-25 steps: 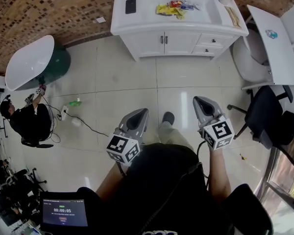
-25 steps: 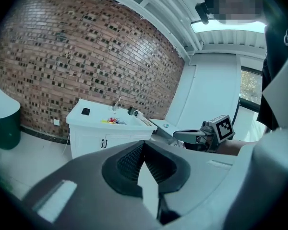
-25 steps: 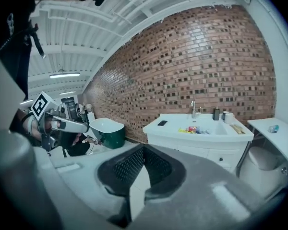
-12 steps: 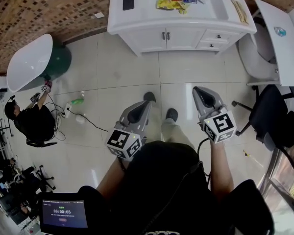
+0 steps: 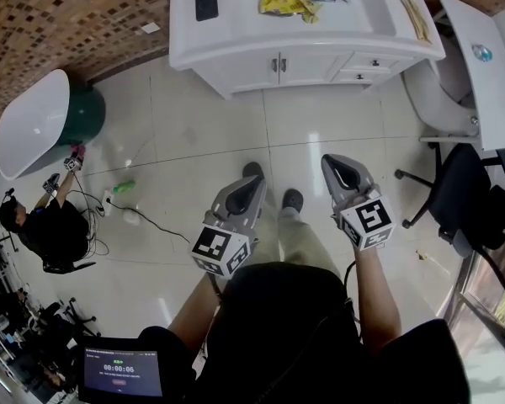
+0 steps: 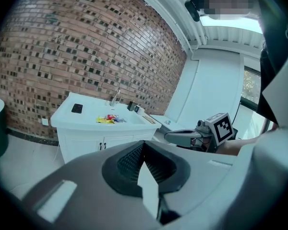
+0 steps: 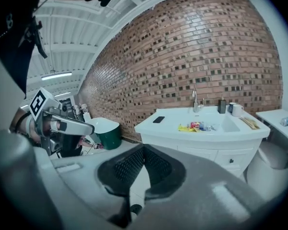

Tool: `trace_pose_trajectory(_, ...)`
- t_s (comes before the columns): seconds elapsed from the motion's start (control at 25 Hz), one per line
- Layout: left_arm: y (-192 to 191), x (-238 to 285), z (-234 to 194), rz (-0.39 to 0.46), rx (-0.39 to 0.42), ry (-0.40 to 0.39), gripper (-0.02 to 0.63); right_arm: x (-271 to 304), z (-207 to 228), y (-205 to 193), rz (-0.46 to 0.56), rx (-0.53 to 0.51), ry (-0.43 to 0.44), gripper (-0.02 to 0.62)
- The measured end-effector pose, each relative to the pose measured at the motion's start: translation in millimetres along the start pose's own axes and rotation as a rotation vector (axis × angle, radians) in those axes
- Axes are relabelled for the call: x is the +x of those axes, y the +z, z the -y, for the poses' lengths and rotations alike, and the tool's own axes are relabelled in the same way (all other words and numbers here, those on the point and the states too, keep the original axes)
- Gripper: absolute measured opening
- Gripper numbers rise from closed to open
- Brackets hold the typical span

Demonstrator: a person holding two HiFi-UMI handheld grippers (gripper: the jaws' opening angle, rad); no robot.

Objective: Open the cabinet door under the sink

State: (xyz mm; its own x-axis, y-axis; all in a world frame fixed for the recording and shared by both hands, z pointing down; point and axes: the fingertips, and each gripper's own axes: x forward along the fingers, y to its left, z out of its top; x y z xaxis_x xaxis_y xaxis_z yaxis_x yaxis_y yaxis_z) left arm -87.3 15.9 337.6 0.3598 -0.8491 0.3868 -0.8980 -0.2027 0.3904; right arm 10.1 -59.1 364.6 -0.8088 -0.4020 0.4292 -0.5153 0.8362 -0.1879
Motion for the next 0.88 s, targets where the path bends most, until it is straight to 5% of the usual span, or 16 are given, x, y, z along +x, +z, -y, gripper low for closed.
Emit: trace_pose_trajectory(0.88, -62, 135, -137, -0.087, -0.026, -0.165, 0.017, 222, 91, -100, -0.073, 0.029, -0.154, -0.009)
